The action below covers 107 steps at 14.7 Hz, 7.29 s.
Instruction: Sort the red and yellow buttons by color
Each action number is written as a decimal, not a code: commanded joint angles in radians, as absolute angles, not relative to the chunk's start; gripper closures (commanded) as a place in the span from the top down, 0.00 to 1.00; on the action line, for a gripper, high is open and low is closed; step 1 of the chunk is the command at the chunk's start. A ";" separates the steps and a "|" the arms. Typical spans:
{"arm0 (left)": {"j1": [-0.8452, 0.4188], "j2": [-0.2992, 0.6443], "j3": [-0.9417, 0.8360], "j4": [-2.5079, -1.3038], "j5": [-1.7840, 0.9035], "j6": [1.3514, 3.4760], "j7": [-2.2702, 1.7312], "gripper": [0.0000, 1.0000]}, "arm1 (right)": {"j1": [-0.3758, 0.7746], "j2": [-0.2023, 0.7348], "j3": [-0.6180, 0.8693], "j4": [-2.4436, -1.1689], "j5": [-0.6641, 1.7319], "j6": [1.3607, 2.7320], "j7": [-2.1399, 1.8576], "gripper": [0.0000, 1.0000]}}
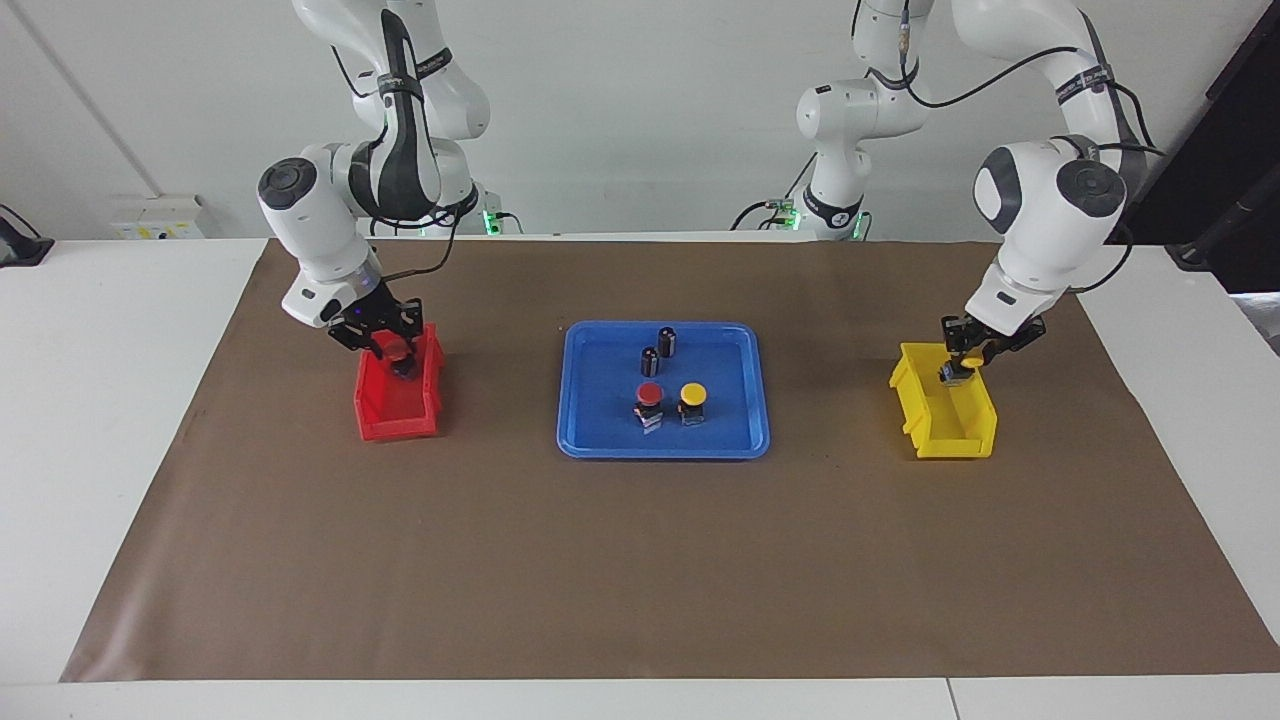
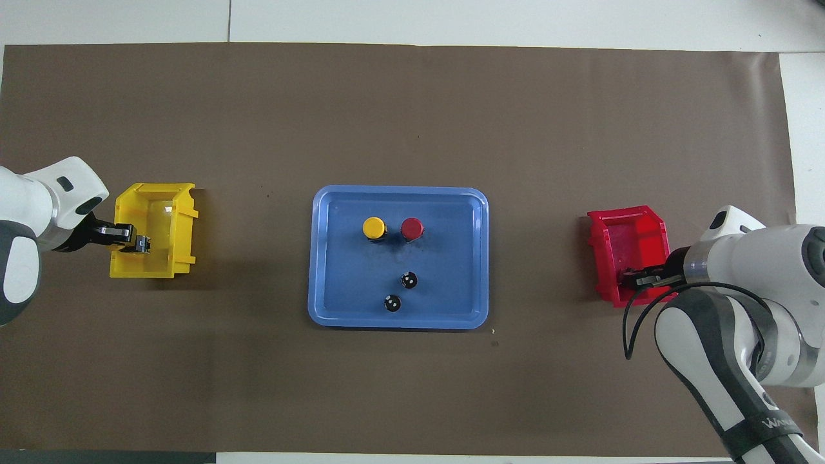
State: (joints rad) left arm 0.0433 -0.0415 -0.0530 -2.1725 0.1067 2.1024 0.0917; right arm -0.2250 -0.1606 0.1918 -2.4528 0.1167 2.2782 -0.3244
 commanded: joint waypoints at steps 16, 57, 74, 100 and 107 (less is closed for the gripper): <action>0.021 -0.038 -0.054 -2.319 0.133 2.296 0.005 0.33 | 0.112 0.124 0.209 -1.750 0.069 1.913 0.277 0.68; 0.012 -0.143 -0.058 -1.795 -0.052 1.620 0.072 0.99 | 0.437 0.400 0.210 -1.744 -0.160 2.255 0.689 0.24; -0.649 0.267 -0.057 -1.813 0.040 2.144 -0.802 0.93 | -0.100 -0.009 0.209 -2.018 -0.141 1.985 -0.026 0.24; -0.540 0.197 -0.045 -1.687 0.005 1.890 -0.807 0.01 | -0.172 -0.026 0.207 -2.352 -0.075 2.419 -0.126 0.61; -0.210 0.097 -0.044 -1.684 -0.061 1.761 -0.371 0.02 | -0.172 -0.018 0.207 -2.290 -0.077 2.335 -0.129 0.61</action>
